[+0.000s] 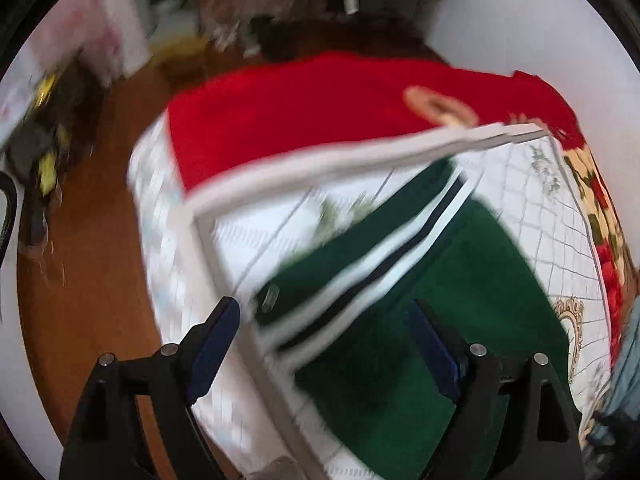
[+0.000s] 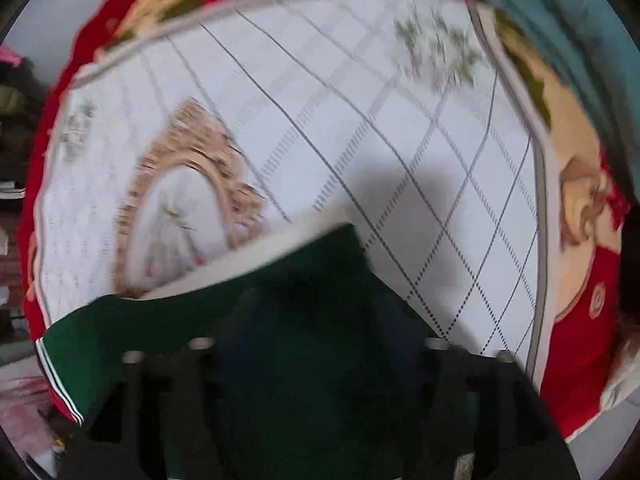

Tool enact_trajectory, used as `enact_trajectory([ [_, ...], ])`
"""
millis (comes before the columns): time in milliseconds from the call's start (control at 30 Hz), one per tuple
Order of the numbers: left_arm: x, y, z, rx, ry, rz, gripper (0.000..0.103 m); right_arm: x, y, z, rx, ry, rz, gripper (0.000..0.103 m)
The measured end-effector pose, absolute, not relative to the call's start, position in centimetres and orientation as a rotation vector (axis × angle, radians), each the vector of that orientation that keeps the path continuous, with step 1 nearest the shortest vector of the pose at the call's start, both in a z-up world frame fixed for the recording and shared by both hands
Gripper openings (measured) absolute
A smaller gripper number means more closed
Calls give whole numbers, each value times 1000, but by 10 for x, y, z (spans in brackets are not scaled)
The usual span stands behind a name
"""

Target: Fold large clothes

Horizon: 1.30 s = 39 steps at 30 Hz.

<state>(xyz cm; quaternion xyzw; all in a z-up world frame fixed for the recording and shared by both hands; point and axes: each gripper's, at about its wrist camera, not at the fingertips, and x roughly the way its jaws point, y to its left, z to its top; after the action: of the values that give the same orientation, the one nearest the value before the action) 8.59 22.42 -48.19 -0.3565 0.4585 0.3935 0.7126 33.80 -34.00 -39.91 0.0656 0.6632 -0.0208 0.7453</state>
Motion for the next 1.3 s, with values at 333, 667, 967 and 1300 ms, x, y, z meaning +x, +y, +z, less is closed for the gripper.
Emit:
enact_trajectory([
  [333,227,295,-556,-712,1182,587,85,362,-196,-463,288,1562,236,66],
  [667,252,286,-514,-557,1101,490,1,359,-167,-489,217,1559,202,66],
  [967,290,311,-579,-614,1211,499,2,364,-175,-486,207,1578,175,66],
  [1300,285,318,-586,-621,1219,462,10,348,-127,-454,156,1513,387,39],
])
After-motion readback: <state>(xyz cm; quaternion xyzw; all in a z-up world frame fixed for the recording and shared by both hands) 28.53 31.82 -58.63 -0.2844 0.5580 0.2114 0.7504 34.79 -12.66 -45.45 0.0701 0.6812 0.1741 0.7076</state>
